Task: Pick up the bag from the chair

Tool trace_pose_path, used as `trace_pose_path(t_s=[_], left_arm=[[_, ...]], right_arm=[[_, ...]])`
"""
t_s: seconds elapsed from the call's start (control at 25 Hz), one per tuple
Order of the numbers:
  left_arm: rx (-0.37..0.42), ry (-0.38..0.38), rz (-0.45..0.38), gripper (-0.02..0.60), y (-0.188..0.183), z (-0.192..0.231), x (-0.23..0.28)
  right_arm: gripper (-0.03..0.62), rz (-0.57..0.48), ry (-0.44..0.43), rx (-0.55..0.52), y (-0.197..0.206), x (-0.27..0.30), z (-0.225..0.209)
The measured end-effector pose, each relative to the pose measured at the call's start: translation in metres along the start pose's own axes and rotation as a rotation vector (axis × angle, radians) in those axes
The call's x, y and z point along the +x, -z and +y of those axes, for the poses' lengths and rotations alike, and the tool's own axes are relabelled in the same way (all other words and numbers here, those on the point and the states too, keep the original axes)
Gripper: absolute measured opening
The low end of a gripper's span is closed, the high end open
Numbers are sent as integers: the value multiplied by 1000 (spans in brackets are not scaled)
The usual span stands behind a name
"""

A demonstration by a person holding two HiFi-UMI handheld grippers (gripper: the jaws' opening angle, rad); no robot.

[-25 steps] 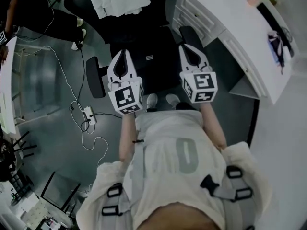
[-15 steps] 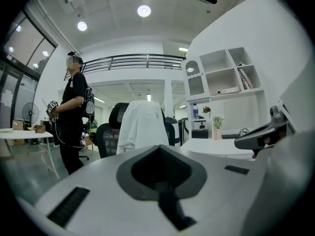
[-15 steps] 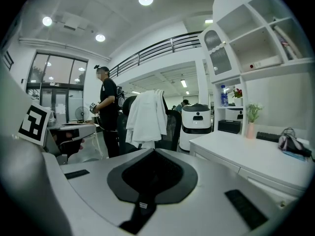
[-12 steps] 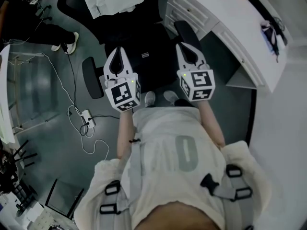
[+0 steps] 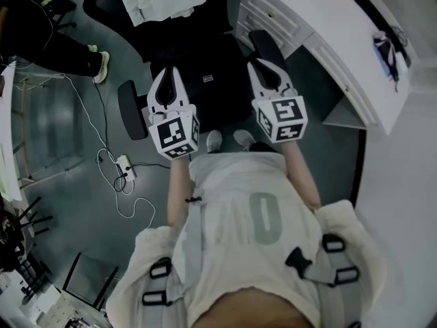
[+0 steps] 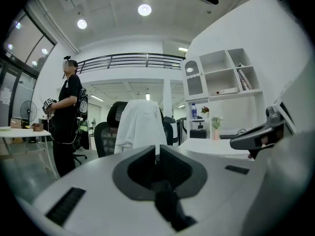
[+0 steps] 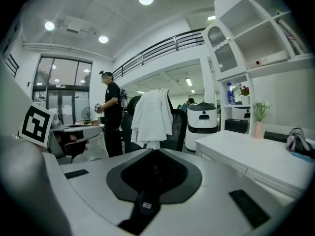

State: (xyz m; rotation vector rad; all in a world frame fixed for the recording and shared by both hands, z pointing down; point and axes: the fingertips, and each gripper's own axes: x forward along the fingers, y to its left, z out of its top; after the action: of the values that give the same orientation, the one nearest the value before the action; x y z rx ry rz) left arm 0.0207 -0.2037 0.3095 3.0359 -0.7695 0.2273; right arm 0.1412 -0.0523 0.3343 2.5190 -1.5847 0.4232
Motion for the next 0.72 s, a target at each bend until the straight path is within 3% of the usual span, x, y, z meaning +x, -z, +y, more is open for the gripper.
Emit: trace_pose_path(t_s=[0.04,0.16,0.28,0.72], left_arm=[[-5,8,2,14,1,-1,0],[-38,50,4,143,3,-3,1],[-58,55,-3,229,3,-1,-1],[-63,6,20,244,15,17,-2]], right_arm=[[9,3,-13,1,1,1,1],[188,21,-42,16,4,7,6],[273,26,-22,21,6,11,5],[282,49,-26,33,12,24,8]])
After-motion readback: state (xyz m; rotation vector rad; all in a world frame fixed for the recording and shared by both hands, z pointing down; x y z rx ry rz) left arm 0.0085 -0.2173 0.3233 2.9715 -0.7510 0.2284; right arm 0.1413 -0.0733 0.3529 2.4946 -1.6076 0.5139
